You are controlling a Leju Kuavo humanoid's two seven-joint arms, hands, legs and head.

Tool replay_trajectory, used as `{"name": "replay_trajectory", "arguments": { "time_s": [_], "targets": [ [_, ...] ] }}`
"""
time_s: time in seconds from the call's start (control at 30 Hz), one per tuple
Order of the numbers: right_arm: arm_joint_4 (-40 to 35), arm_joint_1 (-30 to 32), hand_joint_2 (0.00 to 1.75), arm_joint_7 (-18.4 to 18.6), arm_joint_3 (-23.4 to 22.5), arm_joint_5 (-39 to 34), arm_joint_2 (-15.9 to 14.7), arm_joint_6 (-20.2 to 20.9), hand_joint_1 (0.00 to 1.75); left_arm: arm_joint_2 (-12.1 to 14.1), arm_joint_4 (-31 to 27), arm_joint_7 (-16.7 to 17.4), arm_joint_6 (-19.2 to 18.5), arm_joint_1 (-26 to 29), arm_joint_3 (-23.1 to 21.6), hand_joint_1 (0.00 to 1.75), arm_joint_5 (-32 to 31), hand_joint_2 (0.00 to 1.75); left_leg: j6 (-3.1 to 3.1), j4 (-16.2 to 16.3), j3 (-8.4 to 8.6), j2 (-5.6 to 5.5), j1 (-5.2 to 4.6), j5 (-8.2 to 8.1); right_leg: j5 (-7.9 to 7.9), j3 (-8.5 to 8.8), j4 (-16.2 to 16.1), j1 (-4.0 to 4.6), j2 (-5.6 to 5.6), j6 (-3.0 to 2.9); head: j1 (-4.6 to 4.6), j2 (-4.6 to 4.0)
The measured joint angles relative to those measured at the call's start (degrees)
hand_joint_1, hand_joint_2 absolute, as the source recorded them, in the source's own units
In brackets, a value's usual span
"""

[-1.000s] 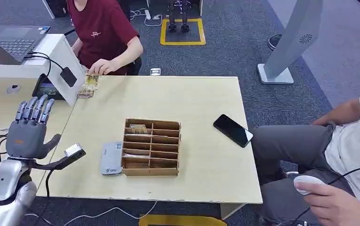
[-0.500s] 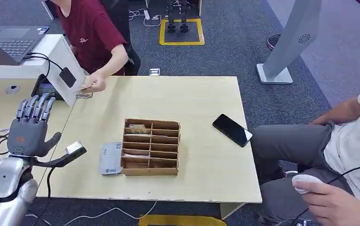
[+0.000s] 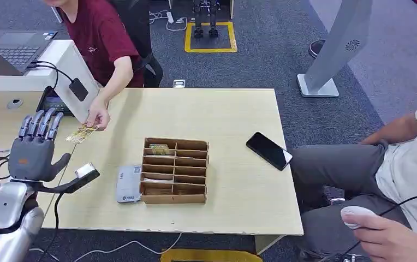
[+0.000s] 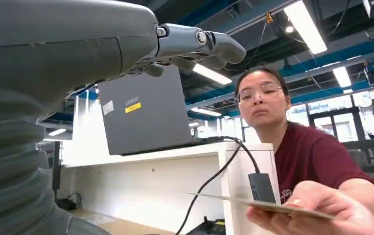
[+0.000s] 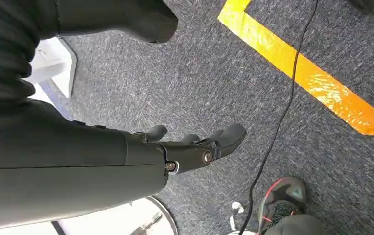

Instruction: Pass the card to the sensor for recognition and then transmit it.

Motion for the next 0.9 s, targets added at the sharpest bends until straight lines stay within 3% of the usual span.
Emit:
{"name": "replay_trajectory", "arguments": {
  "time_s": [0.2, 0.23, 0.27, 0.9],
  "targets": [
    [-0.02, -0.01, 1.75, 0.0, 0.0, 0.0, 0.02, -0.02, 0.0, 0.0, 0.17, 0.0, 0.09, 0.0, 0.02, 0.0, 0.46, 1.75, 0.0, 0.0, -0.01, 0.0, 0.0, 0.0, 0.0, 0.0, 0.0, 0.0, 0.0, 0.0, 0.02, 0.0],
    [-0.02, -0.01, 1.75, 0.02, 0.0, 0.0, 0.02, -0.04, 0.0, 0.02, 0.17, 0.0, 0.09, 0.0, 0.02, 0.42, 0.46, 1.75, 0.0, 0.0, -0.01, 0.0, 0.0, 0.0, 0.0, 0.0, 0.0, 0.0, 0.0, 0.0, 0.02, -0.02],
    [0.0, -0.01, 1.75, 0.02, 0.02, 0.0, 0.02, -0.09, 0.0, 0.02, 0.2, 0.0, 0.09, 0.0, 0.02, 1.75, 0.46, 1.75, 0.0, 0.0, -0.01, 0.0, 0.0, 0.0, 0.0, 0.0, 0.0, 0.0, 0.0, 0.0, 0.02, 0.0],
    [-0.02, -0.01, 1.75, 0.02, 0.09, 0.17, 0.11, -0.37, 0.0, -0.02, 0.22, -0.48, -0.99, 0.23, 0.42, 1.75, 5.23, 1.75, 0.0, 0.0, -0.01, 0.0, 0.0, 0.0, 0.0, 0.0, 0.0, 0.0, 0.01, 0.0, 0.02, 0.0]
  ]
}}
